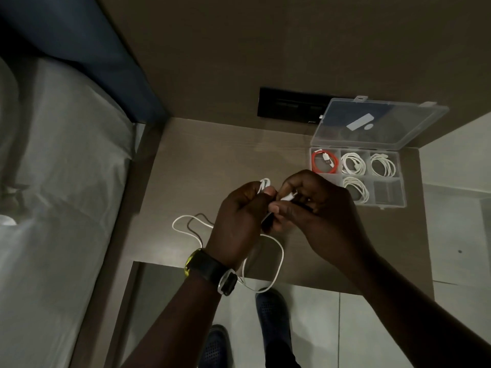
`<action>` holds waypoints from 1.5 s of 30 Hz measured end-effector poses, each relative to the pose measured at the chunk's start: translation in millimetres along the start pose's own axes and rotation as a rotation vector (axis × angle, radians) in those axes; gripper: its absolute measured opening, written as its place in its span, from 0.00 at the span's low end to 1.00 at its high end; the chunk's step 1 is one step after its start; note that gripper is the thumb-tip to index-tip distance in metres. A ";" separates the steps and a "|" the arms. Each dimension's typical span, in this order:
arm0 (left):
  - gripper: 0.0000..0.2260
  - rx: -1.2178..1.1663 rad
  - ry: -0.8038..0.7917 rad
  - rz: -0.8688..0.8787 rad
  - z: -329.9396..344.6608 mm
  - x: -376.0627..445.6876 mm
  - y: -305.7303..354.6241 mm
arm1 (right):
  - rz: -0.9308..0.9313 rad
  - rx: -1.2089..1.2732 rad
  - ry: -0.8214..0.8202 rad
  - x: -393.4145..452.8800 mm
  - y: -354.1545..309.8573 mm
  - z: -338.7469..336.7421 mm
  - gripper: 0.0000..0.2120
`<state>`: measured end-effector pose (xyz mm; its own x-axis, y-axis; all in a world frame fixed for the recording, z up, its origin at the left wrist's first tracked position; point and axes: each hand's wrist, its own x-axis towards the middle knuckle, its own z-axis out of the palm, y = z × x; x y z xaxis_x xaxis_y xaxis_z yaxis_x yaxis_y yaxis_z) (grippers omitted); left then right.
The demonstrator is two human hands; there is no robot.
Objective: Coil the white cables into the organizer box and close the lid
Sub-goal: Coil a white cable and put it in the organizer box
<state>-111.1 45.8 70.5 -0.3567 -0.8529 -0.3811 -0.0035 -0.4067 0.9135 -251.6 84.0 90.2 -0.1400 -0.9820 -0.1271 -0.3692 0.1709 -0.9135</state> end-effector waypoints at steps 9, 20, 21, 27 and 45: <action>0.10 -0.188 -0.130 -0.163 0.8 -5.9 13.6 | 0.105 0.432 0.068 0.2 17.8 19.2 0.14; 0.10 -0.372 -0.219 -0.122 -3.5 -4.5 -6.5 | 0.018 0.438 0.029 6.8 14.8 15.2 0.05; 0.12 -0.302 -0.172 -0.088 -1.7 -3.9 -8.5 | -0.001 0.404 0.052 7.3 13.7 12.8 0.05; 0.13 -0.178 0.015 0.064 7.4 -5.1 -17.5 | -0.001 0.218 0.132 13.4 25.4 12.3 0.04; 0.18 0.022 -0.003 0.107 43.6 4.3 -71.0 | 0.146 0.031 -0.079 -1.2 105.2 -11.3 0.17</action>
<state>-153.1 85.4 10.1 -0.3585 -0.8903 -0.2808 0.0144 -0.3060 0.9519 -300.6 104.1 -1.3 -0.1174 -0.9503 -0.2884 -0.3214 0.3111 -0.8944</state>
